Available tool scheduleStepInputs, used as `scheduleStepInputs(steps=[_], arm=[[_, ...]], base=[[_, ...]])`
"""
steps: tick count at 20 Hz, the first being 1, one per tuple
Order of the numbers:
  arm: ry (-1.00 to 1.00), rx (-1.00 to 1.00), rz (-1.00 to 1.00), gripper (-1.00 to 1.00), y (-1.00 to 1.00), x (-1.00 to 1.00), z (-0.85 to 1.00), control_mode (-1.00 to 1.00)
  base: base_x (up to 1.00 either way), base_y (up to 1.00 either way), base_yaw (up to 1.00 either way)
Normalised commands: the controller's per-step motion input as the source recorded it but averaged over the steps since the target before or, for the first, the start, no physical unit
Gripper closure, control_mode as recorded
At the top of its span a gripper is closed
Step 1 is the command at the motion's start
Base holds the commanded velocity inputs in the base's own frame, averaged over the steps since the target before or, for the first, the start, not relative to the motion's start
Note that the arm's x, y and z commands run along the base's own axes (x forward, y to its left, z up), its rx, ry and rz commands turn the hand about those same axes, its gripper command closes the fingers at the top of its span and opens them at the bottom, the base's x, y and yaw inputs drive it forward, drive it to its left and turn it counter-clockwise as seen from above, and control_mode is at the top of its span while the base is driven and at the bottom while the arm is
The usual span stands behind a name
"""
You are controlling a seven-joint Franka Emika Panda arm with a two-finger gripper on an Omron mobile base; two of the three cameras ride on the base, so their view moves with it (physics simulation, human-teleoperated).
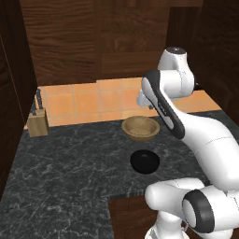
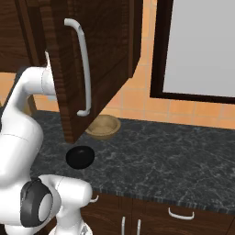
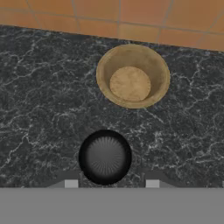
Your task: Pick up the bowls on the counter and stack them on top of one another in the open cabinet. Place the smaller bowl on top of the larger bowl.
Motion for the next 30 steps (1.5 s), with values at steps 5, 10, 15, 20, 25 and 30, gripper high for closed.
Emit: scheduleStepInputs(steps=[5, 10, 15, 20, 25, 30], arm=[[0.04, 0.0, -0.04, -1.0, -0.1, -0.01, -0.53, -1.0], [0.1, 0.0, -0.13, -1.0, 0.0, 0.02, -1.0, -1.0], [0.02, 0.01, -0.15, -1.0, -0.08, 0.04, -1.0, -1.0], [0.0, 0.14, -0.19, -1.0, -0.14, 0.11, -0.91, -1.0], [0.01, 0.13, -0.19, -1.0, -0.12, 0.08, -0.74, -1.0], [0.0, 0.01, -0.07, -1.0, 0.0, 0.14, -0.39, -1.0]], base=[[0.0, 0.0, 0.0], [0.0, 0.0, 0.0], [0.0, 0.0, 0.0], [0.0, 0.0, 0.0], [0.0, 0.0, 0.0], [0.0, 0.0, 0.0]])
